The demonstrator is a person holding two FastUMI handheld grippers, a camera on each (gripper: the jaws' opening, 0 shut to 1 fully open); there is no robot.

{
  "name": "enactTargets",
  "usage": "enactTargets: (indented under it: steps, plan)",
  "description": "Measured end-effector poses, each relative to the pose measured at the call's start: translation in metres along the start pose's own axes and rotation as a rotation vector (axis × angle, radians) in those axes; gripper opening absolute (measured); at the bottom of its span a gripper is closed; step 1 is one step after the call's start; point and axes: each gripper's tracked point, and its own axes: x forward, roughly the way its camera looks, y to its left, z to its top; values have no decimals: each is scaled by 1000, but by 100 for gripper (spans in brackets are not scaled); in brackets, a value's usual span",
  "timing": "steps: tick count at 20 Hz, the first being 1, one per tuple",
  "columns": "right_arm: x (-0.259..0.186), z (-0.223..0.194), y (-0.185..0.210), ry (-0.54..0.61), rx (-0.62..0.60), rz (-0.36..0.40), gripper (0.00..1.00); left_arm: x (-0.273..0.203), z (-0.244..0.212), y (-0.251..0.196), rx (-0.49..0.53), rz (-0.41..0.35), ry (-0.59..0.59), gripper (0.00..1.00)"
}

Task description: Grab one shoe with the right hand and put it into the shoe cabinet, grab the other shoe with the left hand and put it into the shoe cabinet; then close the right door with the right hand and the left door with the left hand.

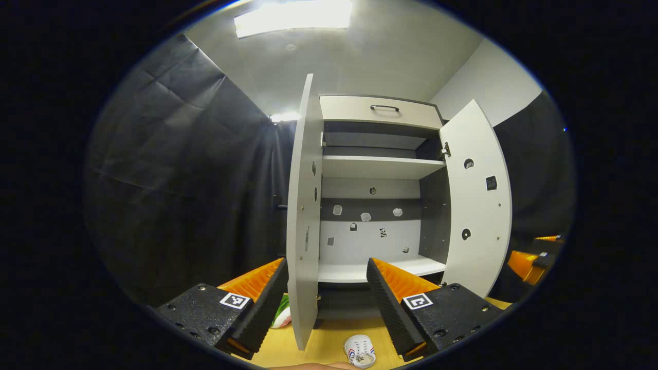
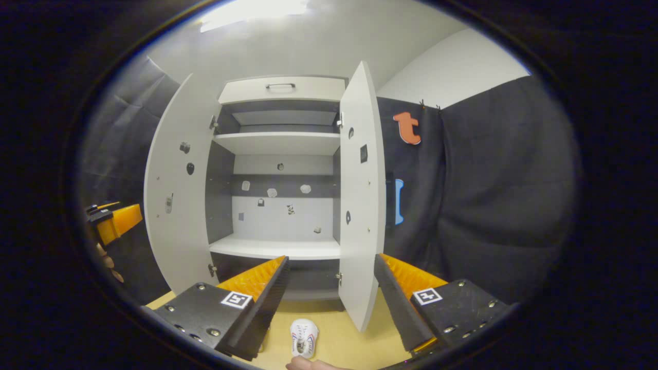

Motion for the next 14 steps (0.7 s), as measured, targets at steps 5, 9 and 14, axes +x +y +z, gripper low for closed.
enactTargets:
  steps: [5, 9, 14]
  plan:
    - [33, -61, 0, 105, 39, 31, 98, 2, -13, -2, 0, -9, 10, 93]
    - [49, -111, 22, 131, 31, 80, 98, -1, -36, -6, 3, -28, 23, 93]
    - [61, -236, 58, 314, 20, 130, 98, -16, -68, -22, 7, -83, 54, 93]
